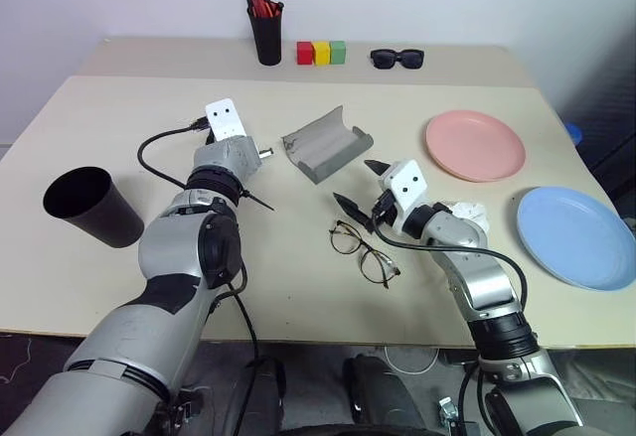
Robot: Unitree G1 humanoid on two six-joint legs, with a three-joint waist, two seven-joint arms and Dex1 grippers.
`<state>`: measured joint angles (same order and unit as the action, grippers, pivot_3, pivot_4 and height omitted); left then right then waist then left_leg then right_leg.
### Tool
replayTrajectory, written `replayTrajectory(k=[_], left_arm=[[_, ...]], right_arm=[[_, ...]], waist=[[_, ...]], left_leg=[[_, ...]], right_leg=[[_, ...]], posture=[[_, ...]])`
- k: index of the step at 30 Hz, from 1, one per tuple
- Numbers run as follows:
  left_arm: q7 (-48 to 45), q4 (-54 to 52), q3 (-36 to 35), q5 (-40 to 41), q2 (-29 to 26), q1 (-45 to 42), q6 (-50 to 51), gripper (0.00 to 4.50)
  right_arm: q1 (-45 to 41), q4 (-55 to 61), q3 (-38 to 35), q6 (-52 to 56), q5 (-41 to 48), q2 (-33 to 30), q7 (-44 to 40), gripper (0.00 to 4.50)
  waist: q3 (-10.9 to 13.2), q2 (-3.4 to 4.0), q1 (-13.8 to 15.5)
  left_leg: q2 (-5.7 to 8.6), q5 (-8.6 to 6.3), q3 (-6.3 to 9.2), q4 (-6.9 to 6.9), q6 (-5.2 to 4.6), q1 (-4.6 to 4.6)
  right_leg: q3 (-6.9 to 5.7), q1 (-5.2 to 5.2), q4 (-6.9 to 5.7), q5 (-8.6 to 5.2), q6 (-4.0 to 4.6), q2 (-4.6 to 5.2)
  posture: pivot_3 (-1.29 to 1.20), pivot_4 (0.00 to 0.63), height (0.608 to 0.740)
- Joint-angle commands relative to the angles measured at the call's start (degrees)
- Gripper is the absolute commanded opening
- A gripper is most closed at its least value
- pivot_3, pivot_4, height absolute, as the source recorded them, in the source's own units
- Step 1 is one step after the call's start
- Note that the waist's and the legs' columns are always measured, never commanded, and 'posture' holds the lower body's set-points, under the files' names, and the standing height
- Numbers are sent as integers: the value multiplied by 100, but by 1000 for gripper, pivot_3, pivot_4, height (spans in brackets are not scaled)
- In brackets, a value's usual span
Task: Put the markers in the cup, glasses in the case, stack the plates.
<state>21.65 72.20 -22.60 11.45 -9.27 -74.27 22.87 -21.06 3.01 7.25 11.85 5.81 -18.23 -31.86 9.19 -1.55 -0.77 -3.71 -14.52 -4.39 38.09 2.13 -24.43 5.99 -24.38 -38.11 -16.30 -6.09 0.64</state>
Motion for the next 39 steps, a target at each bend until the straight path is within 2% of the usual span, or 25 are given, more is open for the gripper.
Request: replayTrajectory(k=[1, 5, 8, 14, 19, 23, 26, 33, 39], left_arm=[[-623, -585, 441, -296, -74, -96, -851, 128], [-1059, -1778, 1149, -883, -377, 341, -1350, 128], [-1460, -4148, 1373, -1029, -757, 1433, -1381, 128], [-1559, -8266, 840, -1077, -1294, 3656, -242, 128], [-1171, -10374, 307, -1315, -1072, 5056, 520, 128], [-790, -10957, 218, -1863, -711, 6095, 513, 128], [-701, -10849, 147, -1836, -386, 6491, 245, 128], [-627, -10270, 10, -1760, -97, 6762, -438, 128], [-363, -9968, 16, -2061, 21, 7010, -686, 128]], right_arm=[[-138, 229, -10, -23, 50, 40, -11, 4500], [-197, 227, -31, -19, 99, 13, -69, 4500], [-225, 251, -37, -11, 151, 5, -139, 4500], [-340, 328, -18, 47, 394, 43, -367, 4500], [-633, 516, -51, 417, 1171, 42, -1072, 4500], [-846, 574, 112, 527, 1434, -29, -1585, 4500], [-886, 516, 236, 526, 1400, -4, -1707, 4500], [-714, 490, 444, 407, 1303, 89, -1744, 4500], [-520, 573, 525, 360, 1207, 144, -1598, 4500]], waist=[[0, 0, 0], [0, 1, -30], [-2, 7, -96], [-1, 6, -150], [-3, 3, -106], [-7, 0, -102], [-11, -9, -53], [-13, -12, -17], [-13, -13, -27]], left_leg=[[0, 0, 0, 0, 0, 0], [0, 2, -1, -2, 3, 0], [-4, 17, -4, -9, 30, 6], [-11, 25, -5, -5, 44, 1], [-10, 7, 2, 8, 12, 4], [-9, 4, 5, 10, 7, 10], [-10, 4, 7, 10, 7, 11], [-9, 3, 5, 11, 5, 10], [-10, 2, 5, 10, 3, 10]], right_leg=[[0, 0, 0, 0, 0, 0], [0, 0, 1, 0, 0, -1], [3, -2, -2, 0, 1, -3], [5, -8, -14, 0, 1, -1], [1, 1, -22, 2, 3, 2], [0, 9, -22, 2, 4, 2], [-1, 9, -22, 2, 5, 1], [-1, 9, -20, 2, 6, 3], [-1, 7, -19, 2, 7, 2]], posture=[[0, 150, 725], [0, 150, 725], [0, 150, 725], [0, 150, 725], [0, 150, 725], [0, 150, 725], [0, 150, 725], [0, 150, 725], [0, 150, 725]])
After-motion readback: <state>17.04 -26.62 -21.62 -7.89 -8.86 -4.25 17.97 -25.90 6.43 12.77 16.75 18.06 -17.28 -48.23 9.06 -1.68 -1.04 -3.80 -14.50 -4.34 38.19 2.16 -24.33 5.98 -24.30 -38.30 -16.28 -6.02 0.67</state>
